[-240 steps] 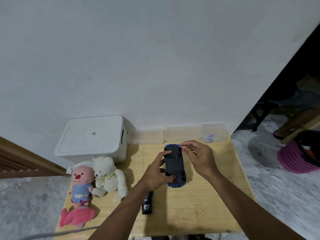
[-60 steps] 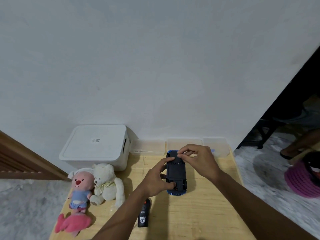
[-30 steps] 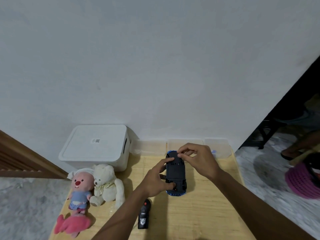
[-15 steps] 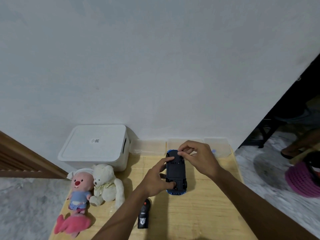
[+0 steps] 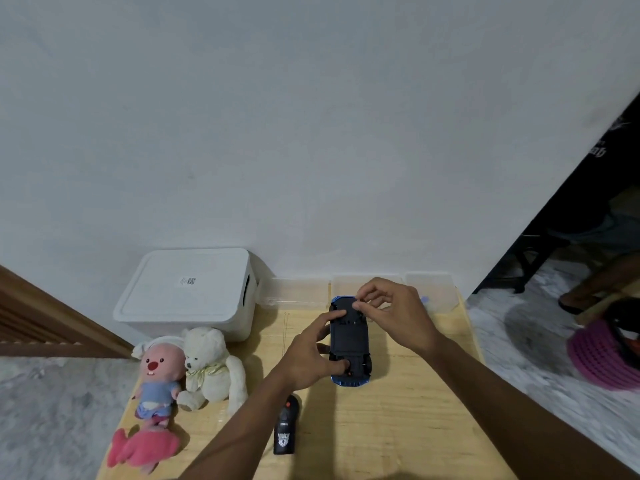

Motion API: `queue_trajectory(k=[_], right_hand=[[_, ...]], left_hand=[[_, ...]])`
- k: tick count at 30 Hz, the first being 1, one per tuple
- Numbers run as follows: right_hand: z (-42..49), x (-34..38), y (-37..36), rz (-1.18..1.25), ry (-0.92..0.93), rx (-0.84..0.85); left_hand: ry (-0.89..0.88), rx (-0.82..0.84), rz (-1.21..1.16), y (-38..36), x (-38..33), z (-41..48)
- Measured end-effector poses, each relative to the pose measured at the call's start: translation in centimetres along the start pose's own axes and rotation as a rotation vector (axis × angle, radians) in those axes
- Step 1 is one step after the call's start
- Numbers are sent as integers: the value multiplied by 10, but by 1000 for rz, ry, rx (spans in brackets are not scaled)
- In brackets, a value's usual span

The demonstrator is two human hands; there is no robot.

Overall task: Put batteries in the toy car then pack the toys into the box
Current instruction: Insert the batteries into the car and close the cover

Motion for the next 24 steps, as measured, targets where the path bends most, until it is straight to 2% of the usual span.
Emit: queue_trajectory(k=[3, 15, 24], right_hand=[[0, -1, -1, 27, 25, 12], [-2, -1, 8, -165, 47, 120], [2, 3, 0, -135, 83, 88]], left_hand=[[-11, 1, 2, -1, -1, -1], [-3, -9, -2, 1, 0, -2], [-4, -7, -6, 1, 0, -1]])
Point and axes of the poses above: each hand's wrist, its own z-axis towards the middle knuckle, its own y-axis out of the back of the hand, x = y × z, the point moved 2 cm from there along z, towards the middle knuckle, and after that the axes turned 12 degrees about x, right-handed, at the moved point
